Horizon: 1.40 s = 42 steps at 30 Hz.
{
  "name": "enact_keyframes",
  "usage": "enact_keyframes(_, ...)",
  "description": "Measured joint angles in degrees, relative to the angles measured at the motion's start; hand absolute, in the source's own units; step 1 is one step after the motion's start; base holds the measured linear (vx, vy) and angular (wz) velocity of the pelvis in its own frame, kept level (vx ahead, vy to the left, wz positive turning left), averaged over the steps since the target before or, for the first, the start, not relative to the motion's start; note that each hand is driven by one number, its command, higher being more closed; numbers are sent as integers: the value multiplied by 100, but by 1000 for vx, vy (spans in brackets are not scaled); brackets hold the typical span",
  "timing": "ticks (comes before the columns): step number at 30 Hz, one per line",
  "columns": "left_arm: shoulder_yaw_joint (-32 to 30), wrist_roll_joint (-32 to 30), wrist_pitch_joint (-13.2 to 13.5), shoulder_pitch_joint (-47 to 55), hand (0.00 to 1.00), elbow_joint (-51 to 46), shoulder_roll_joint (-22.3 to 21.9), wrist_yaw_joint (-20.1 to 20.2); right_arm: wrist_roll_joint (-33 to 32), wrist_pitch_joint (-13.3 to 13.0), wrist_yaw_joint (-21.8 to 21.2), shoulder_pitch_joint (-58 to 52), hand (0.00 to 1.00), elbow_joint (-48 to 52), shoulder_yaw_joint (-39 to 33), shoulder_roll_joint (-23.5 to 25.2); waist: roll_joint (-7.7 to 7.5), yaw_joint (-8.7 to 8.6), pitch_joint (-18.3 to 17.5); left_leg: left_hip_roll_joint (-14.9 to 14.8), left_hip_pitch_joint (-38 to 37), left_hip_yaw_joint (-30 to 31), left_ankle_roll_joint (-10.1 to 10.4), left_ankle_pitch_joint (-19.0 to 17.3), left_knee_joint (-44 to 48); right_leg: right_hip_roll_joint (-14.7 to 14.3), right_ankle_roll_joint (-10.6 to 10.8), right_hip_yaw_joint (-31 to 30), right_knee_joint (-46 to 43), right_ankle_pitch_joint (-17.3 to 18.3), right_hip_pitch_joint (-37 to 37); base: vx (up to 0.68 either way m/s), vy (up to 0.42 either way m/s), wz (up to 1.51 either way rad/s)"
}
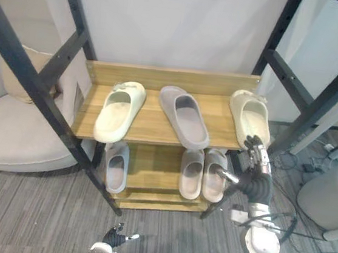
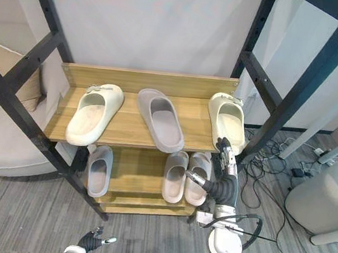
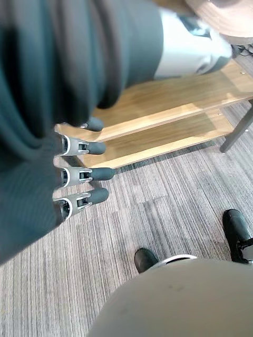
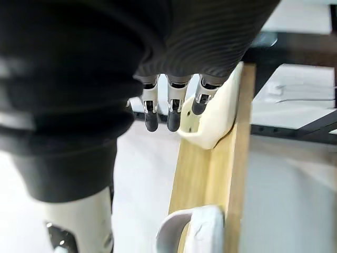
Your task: Organize the slippers on the shoe rack
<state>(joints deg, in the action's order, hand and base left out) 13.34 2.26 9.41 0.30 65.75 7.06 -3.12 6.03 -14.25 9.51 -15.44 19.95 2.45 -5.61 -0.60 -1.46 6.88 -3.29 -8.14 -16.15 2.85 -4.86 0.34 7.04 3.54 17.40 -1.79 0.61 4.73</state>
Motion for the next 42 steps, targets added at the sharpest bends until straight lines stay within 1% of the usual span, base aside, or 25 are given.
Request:
enact_keyframes(2,-1,-1,1,1,0,2,7,8,35,0,53,159,0,0,-1,-42,-13,10,-1,21,-2,88,-8,4,0,23,19,51,0,13,49,4,-5,21)
enact_keyframes(5,-71,0,3,1,0,-5,9,14,25,0,78,516,0,-1,-3,-150,-32,82,3,36,-17,129,-15,10,-2,25,22,83,14,15,91,-14,-11,9)
enact_keyframes(10,-116,-2,-1,5,0,-38,15,102,-127,2,172,1067,0,-94,-51,-260,-50,111,15,63,-6,207,-23,36,-24,22,22,145,40,15,117,-10,-18,7)
enact_keyframes(11,-122,-8,-2,5,0,-60,22,109,-161,2,196,1189,0,-138,-127,-321,-63,144,23,66,-4,235,-23,44,-32,20,22,174,63,15,138,-3,-29,12)
enact_keyframes(13,-181,-8,1,33,0,-103,34,114,-163,1,248,1421,0,-311,-250,-418,-87,158,30,75,0,275,-28,77,-77,18,28,222,109,7,145,-1,-34,12)
enact_keyframes(17,-337,-13,-4,42,0,-141,47,127,-162,23,300,1979,0,-974,-449,-642,-154,200,53,95,13,376,-32,157,-225,10,29,328,168,3,160,20,-28,12)
enact_keyframes(23,-344,-11,-2,45,0,-235,87,229,-160,85,414,2663,0,-1671,-457,-902,-220,235,94,103,120,477,-33,158,-250,-1,34,411,234,0,131,28,-26,10)
enact_keyframes(26,-343,-14,-6,51,0,-311,98,231,-160,154,426,2954,0,-2134,-458,-1049,-241,298,107,117,175,541,-34,157,-249,-2,33,439,304,-1,134,32,-22,9)
enact_keyframes(32,-344,-4,2,49,0,-364,106,233,-164,239,423,3486,0,-2950,-449,-1081,-267,362,123,118,209,587,-36,156,-250,-1,34,471,320,-3,133,12,-12,4)
enact_keyframes(34,-345,-4,2,49,0,-398,117,234,-163,279,407,3599,0,-3125,-446,-1093,-292,386,138,119,211,591,-36,155,-250,0,35,473,320,-3,133,0,0,0)
enact_keyframes(36,-347,2,17,45,0,-459,139,233,-165,310,392,3749,0,-3369,-381,-1193,-331,449,189,119,213,598,-36,156,-250,3,35,474,319,-4,133,0,0,0)
enact_keyframes(39,-350,6,18,49,0,-495,147,230,-170,353,362,3993,0,-3742,-232,-1304,-339,469,213,129,224,613,-36,157,-250,9,40,482,319,-6,127,0,0,0)
enact_keyframes(42,-349,10,17,51,0,-526,146,230,-169,368,269,4201,0,-4008,-154,-1304,-327,473,234,135,287,667,-46,168,-249,13,40,535,320,-6,90,-8,-20,7)
